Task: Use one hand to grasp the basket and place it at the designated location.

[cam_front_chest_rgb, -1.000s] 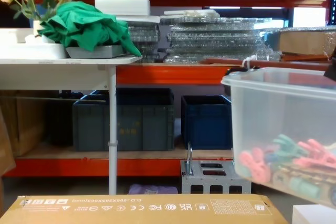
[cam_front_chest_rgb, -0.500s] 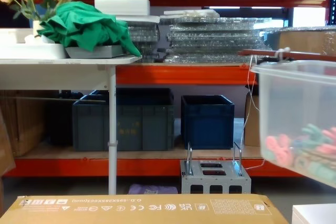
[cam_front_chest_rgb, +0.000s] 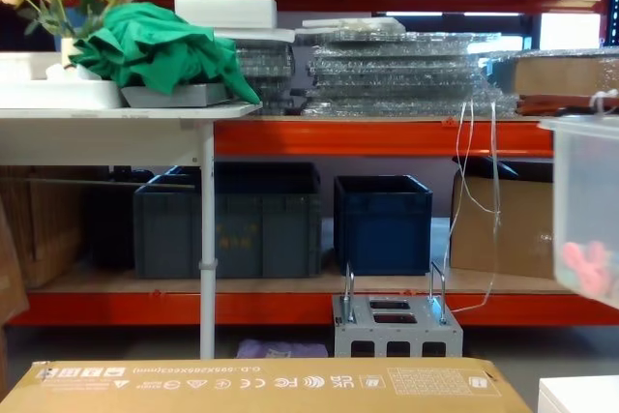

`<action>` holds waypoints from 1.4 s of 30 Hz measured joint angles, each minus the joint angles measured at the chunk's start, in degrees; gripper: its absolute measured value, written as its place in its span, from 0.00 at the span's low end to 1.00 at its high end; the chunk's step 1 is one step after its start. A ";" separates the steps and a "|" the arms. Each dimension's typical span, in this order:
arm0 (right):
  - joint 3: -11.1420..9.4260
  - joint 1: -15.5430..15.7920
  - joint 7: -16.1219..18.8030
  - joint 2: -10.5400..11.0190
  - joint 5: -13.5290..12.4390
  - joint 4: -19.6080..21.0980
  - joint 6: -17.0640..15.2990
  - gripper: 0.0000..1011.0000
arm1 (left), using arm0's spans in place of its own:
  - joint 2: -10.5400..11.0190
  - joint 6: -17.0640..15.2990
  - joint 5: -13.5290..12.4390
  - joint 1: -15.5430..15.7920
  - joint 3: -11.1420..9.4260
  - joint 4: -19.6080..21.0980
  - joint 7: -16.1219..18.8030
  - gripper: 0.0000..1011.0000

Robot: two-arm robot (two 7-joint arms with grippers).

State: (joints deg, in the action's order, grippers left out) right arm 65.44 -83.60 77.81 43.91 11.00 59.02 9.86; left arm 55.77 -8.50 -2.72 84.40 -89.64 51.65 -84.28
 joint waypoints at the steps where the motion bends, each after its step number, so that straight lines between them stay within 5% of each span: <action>1: -0.10 0.03 -0.01 0.13 0.15 -0.08 -0.16 0.24 | 0.00 0.00 0.01 0.00 0.00 0.01 0.00 0.00; 16: -1.30 0.95 0.40 2.39 2.66 -1.84 -4.94 0.24 | -0.01 0.00 0.00 0.00 0.00 0.01 0.00 0.00; 25: -1.29 1.51 1.38 1.08 4.65 -4.41 -9.21 0.24 | 0.00 0.00 0.00 0.00 0.00 0.01 0.00 0.00; 42: -2.33 2.45 2.98 -0.77 6.22 -8.03 -9.74 0.24 | 0.00 0.00 0.00 0.00 0.00 0.01 0.00 0.00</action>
State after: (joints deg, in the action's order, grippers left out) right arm 63.11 -81.14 80.79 43.14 17.22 50.99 0.12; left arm 55.76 -8.50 -2.72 84.40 -89.64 51.65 -84.28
